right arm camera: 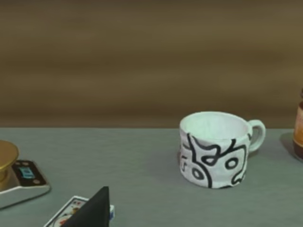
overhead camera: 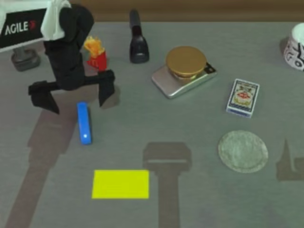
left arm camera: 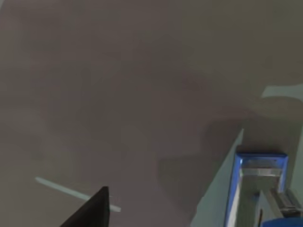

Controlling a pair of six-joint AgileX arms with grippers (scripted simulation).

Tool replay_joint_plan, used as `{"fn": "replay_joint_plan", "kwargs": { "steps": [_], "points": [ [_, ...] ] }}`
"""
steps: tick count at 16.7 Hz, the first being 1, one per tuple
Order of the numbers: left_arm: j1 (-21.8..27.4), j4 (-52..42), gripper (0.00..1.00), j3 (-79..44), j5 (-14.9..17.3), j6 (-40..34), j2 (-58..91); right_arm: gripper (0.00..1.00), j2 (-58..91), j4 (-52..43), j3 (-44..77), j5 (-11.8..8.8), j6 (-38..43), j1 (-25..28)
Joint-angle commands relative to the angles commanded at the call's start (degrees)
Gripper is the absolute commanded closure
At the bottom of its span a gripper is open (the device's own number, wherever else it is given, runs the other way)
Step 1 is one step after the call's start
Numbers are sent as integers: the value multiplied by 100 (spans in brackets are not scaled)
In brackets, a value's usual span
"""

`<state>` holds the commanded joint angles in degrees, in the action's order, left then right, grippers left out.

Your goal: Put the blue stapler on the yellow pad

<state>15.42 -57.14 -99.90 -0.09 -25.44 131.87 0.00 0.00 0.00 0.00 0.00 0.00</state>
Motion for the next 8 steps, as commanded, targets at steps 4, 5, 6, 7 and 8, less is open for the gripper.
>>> {"fn": "replay_joint_plan", "kwargs": {
  "steps": [4, 5, 6, 7, 8],
  "points": [
    [1, 150, 0, 131, 0, -1, 46, 0, 0, 0, 0, 0, 0, 0],
    [1, 150, 0, 131, 0, -1, 46, 0, 0, 0, 0, 0, 0, 0],
    [1, 150, 8, 131, 0, -1, 46, 0, 0, 0, 0, 0, 0, 0],
    [1, 150, 15, 131, 0, -1, 46, 0, 0, 0, 0, 0, 0, 0],
    [1, 150, 23, 131, 0, -1, 46, 0, 0, 0, 0, 0, 0, 0]
  ]
}}
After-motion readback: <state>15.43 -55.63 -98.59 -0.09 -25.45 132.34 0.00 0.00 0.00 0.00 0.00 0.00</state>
